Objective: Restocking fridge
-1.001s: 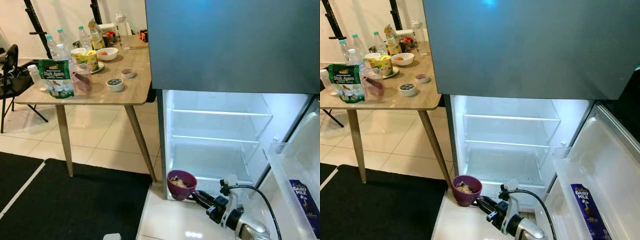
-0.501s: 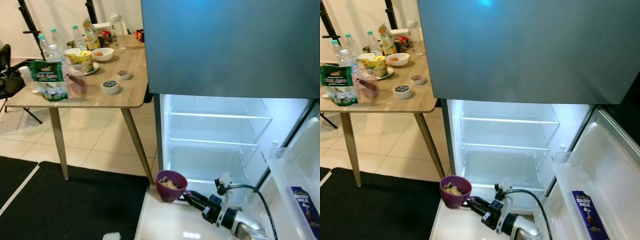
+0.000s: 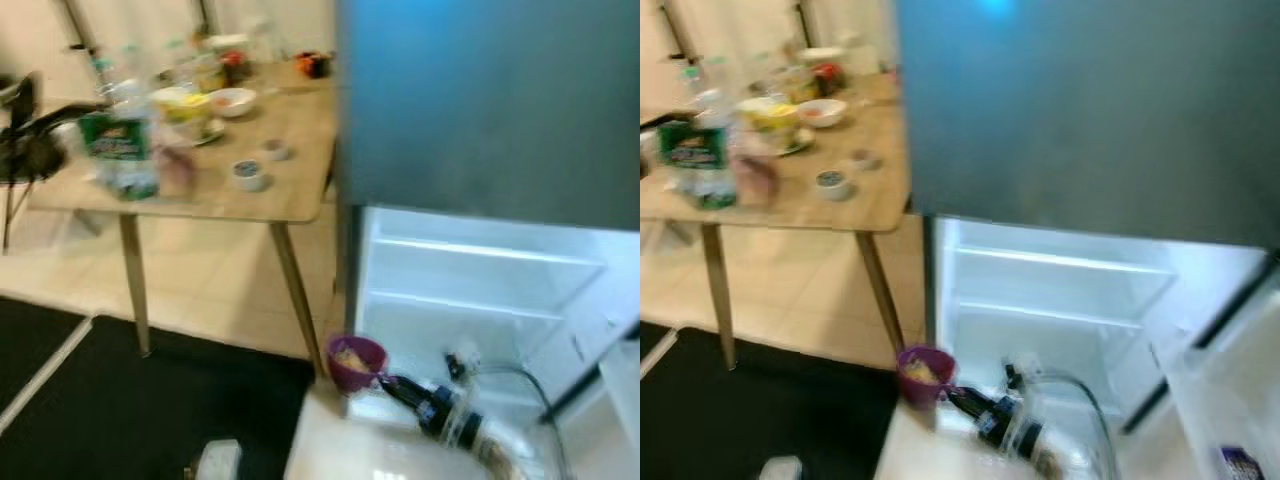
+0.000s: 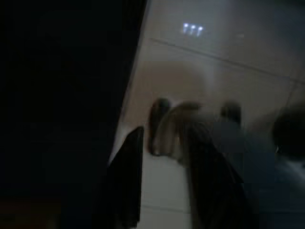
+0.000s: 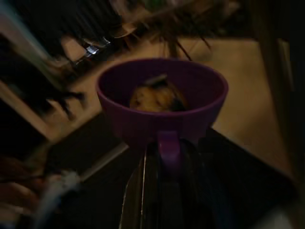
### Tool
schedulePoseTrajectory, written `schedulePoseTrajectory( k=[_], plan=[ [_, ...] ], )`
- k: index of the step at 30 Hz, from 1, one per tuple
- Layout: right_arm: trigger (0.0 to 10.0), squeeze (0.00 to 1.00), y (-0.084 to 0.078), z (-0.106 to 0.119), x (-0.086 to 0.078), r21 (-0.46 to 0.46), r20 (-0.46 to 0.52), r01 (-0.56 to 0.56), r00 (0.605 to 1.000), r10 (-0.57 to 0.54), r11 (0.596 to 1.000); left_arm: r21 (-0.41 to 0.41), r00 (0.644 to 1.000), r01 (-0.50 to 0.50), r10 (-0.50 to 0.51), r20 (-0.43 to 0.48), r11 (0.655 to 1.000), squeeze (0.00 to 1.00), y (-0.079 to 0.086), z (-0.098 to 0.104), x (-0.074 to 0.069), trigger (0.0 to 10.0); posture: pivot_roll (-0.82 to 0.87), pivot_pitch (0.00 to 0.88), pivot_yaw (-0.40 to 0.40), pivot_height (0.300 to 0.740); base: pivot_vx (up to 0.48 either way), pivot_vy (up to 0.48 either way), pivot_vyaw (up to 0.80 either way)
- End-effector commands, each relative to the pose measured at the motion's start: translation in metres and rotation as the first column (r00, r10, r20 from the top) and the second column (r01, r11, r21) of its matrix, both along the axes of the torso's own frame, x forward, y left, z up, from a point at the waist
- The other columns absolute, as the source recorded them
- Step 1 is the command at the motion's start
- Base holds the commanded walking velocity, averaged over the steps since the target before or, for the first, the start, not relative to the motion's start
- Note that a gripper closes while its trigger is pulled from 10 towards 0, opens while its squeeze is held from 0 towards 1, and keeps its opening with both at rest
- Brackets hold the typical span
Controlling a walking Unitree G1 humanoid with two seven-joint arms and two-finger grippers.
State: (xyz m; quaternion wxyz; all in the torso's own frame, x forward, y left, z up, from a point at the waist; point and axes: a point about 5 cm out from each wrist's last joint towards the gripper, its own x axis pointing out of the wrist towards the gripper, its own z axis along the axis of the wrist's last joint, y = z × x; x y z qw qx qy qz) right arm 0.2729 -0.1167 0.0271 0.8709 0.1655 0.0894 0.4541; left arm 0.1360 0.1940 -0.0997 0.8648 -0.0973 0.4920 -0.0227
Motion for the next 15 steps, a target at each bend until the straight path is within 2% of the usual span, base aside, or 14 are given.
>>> schedulePoseTrajectory(
  k=[1, 15],
  plan=[
    [10.0, 0.00, -0.0117, -0.0020, -0.0010, -0.006, -0.011, 0.038, 0.999, -0.038, 0.999, -0.008, 1.000, 0.018, -0.018, 0.015, 1.000, 0.00, -0.0056, 0.0007, 0.0036, 10.0, -0.09, 0.034, 0.043, 0.740, 0.304, 0.000, 0.00],
    [10.0, 0.00, -0.0119, 0.0002, -0.0018, 0.012, -0.007, 0.030, 1.000, -0.030, 0.999, 0.016, 0.998, 0.058, -0.058, -0.001, 0.998, 0.00, -0.0058, -0.0001, 0.0020, 10.0, -0.09, 0.033, 0.049, 0.740, 0.276, 0.000, 0.00]
  ],
)
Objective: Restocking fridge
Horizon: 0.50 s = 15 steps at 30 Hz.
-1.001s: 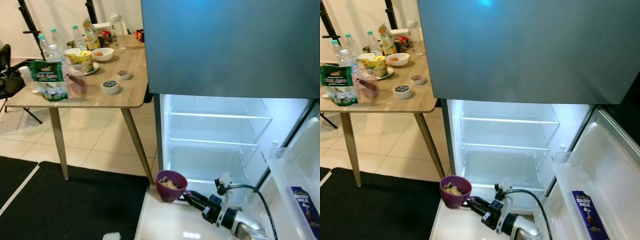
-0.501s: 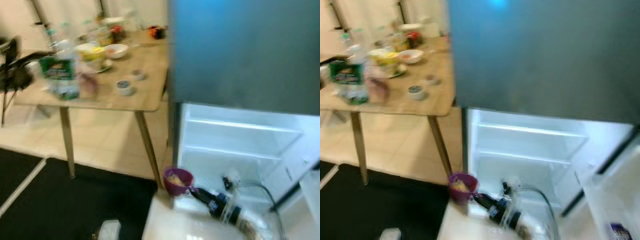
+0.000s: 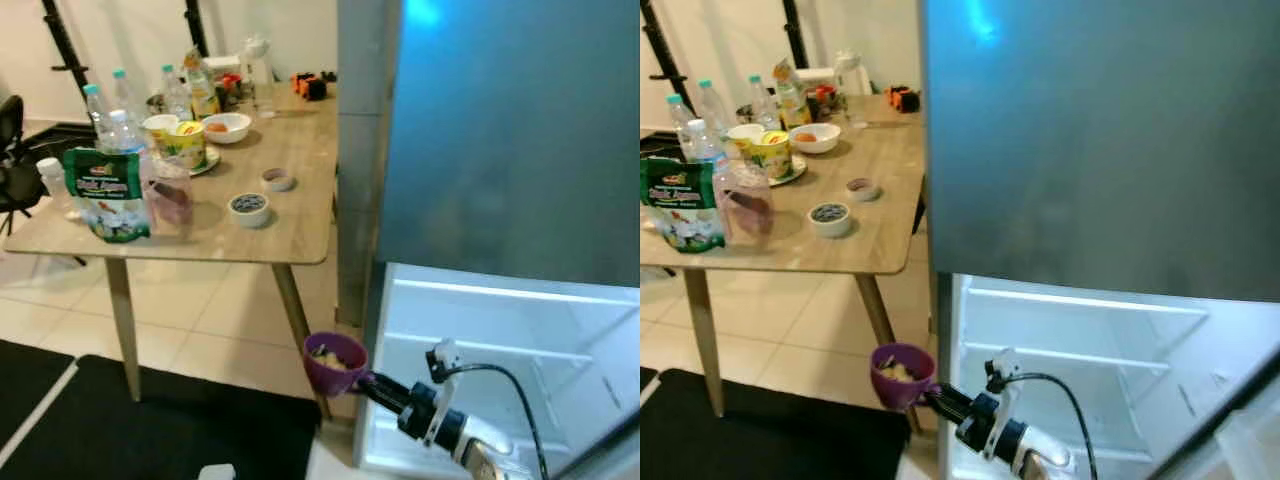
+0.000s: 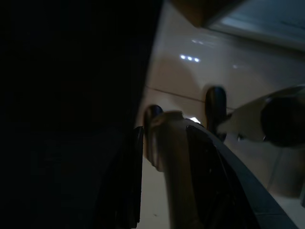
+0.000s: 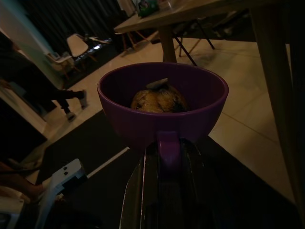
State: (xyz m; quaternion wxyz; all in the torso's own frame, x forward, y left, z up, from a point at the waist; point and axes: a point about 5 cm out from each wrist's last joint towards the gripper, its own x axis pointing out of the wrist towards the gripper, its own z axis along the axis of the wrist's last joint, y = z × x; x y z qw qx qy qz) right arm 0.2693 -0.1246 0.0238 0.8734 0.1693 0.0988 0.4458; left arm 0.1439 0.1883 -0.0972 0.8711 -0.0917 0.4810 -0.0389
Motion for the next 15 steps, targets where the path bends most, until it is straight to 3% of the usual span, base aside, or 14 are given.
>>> schedulePoseTrajectory(
  k=[1, 3, 8, 11, 15],
  plan=[
    [10.0, 0.00, -0.004, 0.004, 0.002, 0.016, 0.016, 0.016, 1.000, -0.016, 1.000, 0.022, 0.999, 0.027, -0.026, -0.029, 0.999, 0.00, 0.000, -0.003, -0.006, 10.0, -0.09, 0.033, 0.049, 0.740, 0.000, 0.000, 0.00],
    [10.0, 0.00, -0.004, 0.004, 0.002, 0.018, 0.016, 0.014, 1.000, -0.014, 1.000, 0.058, 0.995, 0.088, -0.086, -0.046, 0.994, 0.00, -0.001, -0.004, -0.008, 10.0, -0.09, 0.035, 0.050, 0.740, 0.000, 0.000, 0.00],
    [10.0, 0.00, -0.005, 0.007, 0.002, 0.037, 0.017, -0.002, 1.000, 0.001, 0.999, 0.040, 0.998, 0.054, -0.053, -0.032, 0.998, 0.00, -0.002, -0.003, -0.007, 10.0, -0.09, 0.035, 0.050, 0.740, 0.000, 0.000, 0.00],
    [10.0, 0.00, -0.004, 0.009, -0.003, 0.075, 0.013, -0.073, 0.997, 0.073, 0.995, 0.042, 0.999, 0.044, -0.042, -0.030, 0.998, 0.00, -0.001, -0.003, -0.006, 10.0, -0.09, 0.035, 0.050, 0.740, 0.000, 0.000, 0.00],
    [10.0, 0.00, -0.004, 0.015, -0.017, 0.135, 0.020, -0.249, 0.968, 0.249, 0.959, 0.045, 0.998, 0.048, -0.046, -0.034, 0.998, 0.00, -0.001, -0.003, -0.007, 10.0, -0.09, 0.033, 0.049, 0.740, 0.000, 0.000, 0.00]
  ],
)
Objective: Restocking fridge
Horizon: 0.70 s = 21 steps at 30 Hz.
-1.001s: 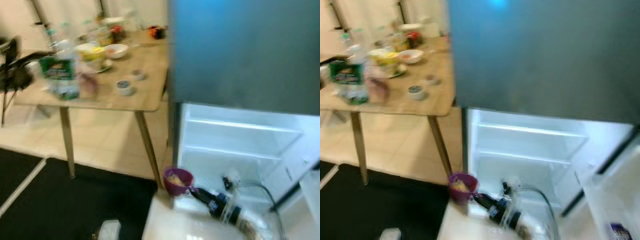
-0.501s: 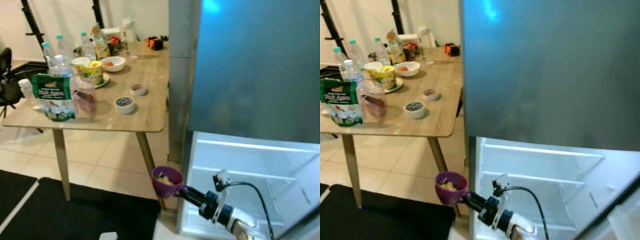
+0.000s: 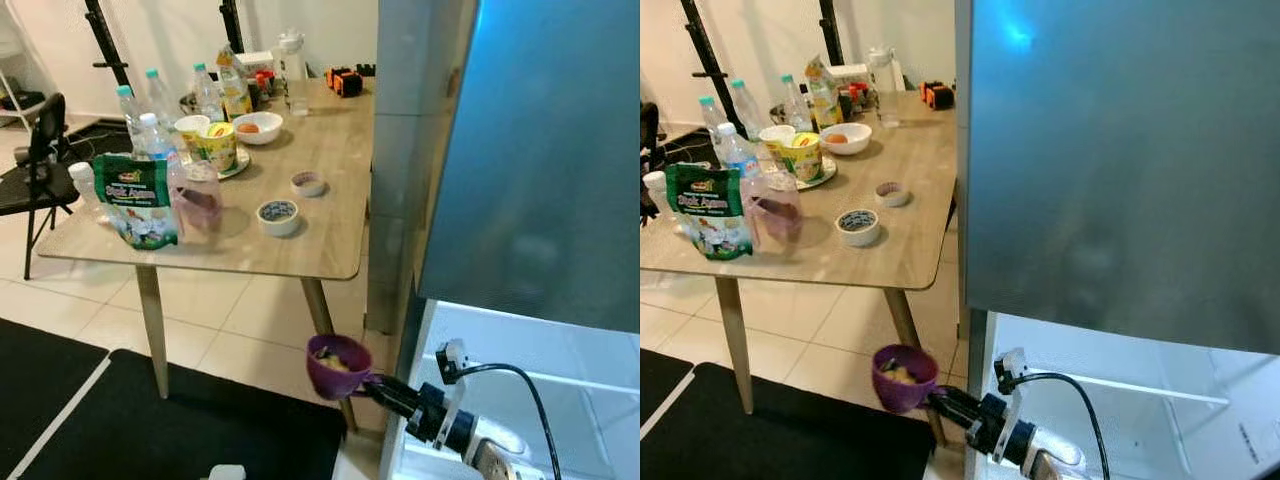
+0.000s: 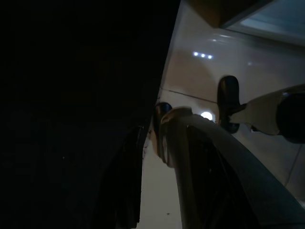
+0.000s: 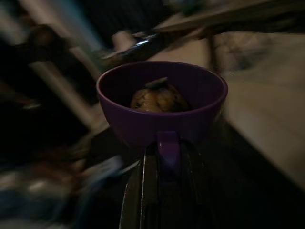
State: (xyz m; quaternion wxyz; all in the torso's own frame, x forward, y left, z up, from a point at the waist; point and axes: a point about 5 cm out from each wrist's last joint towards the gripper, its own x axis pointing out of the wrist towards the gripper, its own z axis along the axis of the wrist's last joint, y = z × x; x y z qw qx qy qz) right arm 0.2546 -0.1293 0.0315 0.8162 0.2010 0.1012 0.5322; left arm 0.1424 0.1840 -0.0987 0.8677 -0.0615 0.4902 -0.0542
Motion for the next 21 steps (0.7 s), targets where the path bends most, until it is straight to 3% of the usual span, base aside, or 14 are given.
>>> schedulePoseTrajectory(
  k=[1, 10, 21],
  plan=[
    [10.0, 0.00, 0.000, 0.007, -0.003, 0.049, 0.016, -0.055, 0.998, 0.054, 0.997, 0.009, 1.000, -0.011, 0.011, -0.019, 1.000, 0.00, 0.003, -0.002, -0.005, 10.0, -0.09, 0.033, 0.049, 0.740, 0.000, 0.000, 0.00],
    [10.0, 0.00, -0.005, 0.021, -0.003, 0.092, 0.052, -0.082, 0.996, 0.077, 0.992, 0.009, 1.000, 0.008, -0.008, -0.017, 1.000, 0.00, 0.003, -0.002, -0.005, 10.0, -0.09, 0.033, 0.049, 0.740, 0.000, 0.000, 0.00],
    [10.0, 0.00, -0.004, 0.025, -0.010, 0.092, 0.039, -0.133, 0.991, 0.130, 0.987, 0.004, 1.000, 0.013, -0.013, -0.013, 1.000, 0.00, 0.003, -0.001, -0.005, 10.0, -0.10, 0.034, 0.050, 0.740, 0.000, -0.408, 0.00]
  ],
)
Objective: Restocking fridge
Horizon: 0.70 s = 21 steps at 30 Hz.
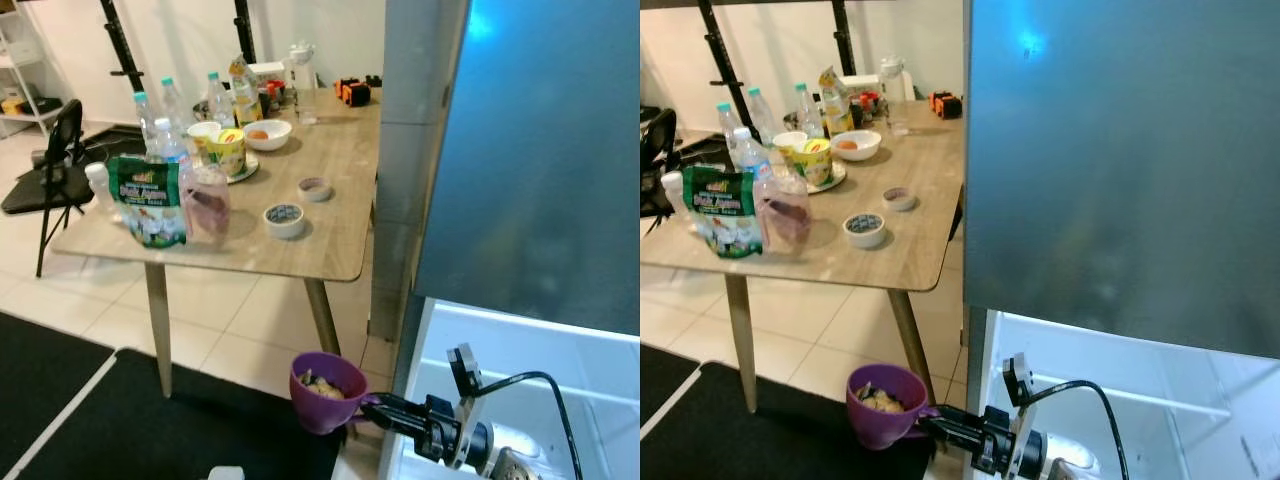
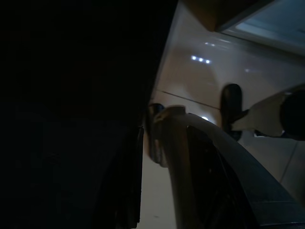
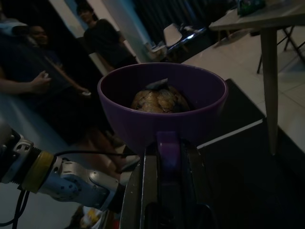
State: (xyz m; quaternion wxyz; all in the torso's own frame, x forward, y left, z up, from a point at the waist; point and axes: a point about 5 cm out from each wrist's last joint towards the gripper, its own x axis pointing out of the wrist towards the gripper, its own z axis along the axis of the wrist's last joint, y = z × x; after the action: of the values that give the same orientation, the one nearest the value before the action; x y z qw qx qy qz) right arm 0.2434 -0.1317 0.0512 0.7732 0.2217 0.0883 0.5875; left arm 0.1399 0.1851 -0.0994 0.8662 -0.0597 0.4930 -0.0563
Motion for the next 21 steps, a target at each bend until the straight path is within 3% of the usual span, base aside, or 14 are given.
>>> schedulePoseTrajectory(
  k=[1, 13, 21],
  plan=[
    [10.0, 0.00, -0.001, 0.005, -0.001, 0.019, 0.016, -0.011, 1.000, 0.011, 1.000, 0.002, 1.000, 0.007, -0.007, -0.008, 1.000, 0.00, 0.002, -0.001, -0.003, 10.0, -0.10, 0.034, 0.050, 0.740, 0.000, -0.412, 0.00],
    [10.0, 0.00, 0.001, 0.007, -0.007, 0.032, -0.007, -0.058, 0.998, 0.058, 0.998, -0.002, 1.000, 0.010, -0.011, -0.014, 1.000, 0.00, 0.002, -0.001, -0.005, 10.0, -0.10, 0.048, 0.055, 0.740, 0.000, -0.394, 0.00],
    [10.0, 0.00, 0.001, 0.002, -0.010, -0.031, -0.023, -0.044, 0.999, 0.043, 0.999, -0.004, 1.000, 0.005, -0.005, -0.016, 1.000, 0.00, 0.001, -0.002, -0.005, 10.0, -0.10, 0.041, 0.055, 0.740, 0.000, 0.000, 0.00]
  ],
)
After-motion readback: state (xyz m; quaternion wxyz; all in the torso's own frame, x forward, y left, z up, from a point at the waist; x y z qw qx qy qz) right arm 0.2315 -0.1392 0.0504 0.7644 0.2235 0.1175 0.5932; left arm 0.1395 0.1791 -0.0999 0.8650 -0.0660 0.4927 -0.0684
